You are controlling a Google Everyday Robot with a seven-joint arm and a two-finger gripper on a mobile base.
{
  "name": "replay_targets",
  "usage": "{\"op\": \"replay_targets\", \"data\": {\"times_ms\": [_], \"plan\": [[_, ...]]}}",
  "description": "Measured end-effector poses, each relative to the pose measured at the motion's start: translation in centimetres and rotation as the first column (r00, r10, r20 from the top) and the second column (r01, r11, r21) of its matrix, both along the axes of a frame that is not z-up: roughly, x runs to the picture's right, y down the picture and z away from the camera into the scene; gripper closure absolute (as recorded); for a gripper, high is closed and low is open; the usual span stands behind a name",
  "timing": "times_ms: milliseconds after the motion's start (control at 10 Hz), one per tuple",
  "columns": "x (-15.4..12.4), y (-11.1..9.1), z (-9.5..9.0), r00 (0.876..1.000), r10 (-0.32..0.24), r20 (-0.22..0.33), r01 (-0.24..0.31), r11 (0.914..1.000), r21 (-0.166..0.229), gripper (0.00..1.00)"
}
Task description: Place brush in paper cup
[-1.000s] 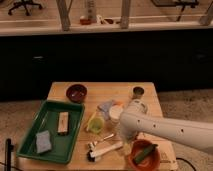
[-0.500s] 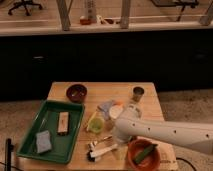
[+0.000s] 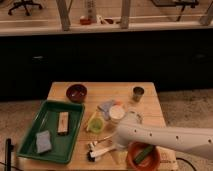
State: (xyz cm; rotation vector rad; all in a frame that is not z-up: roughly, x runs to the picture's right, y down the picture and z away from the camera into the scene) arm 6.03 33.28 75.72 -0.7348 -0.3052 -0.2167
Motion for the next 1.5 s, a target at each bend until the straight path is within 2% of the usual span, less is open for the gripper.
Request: {"op": "replay_targets", "data": {"times_ms": [200,500,600,700,900,1200,1500], "plan": [[0.3,0.4,0.6,1.0,0.028,0.013,-0.028,0.9996,-0.009,0.59],[0.5,-0.1,0.3,1.0,0.02,0.014,-0.02,0.9998,-0.004,0.89],[0.7,-0.1,0.2,1.0,0.02,0.01,-0.02,0.9998,-0.008,0.96],[0.9,0.1,0.0,1.0,0.018,0.008,-0.018,0.9998,-0.013,1.0],[1.2,-0.1,0.2,1.0,0.017,0.003,-0.017,0.9998,-0.013,1.0],[2.4,-1.6,0.5,1.0,0.013,0.001,-0.013,0.9999,0.001,1.0],[2.1,-2.9,0.4,0.999,0.009,0.031,-0.01,0.9999,0.01,1.0]]}}
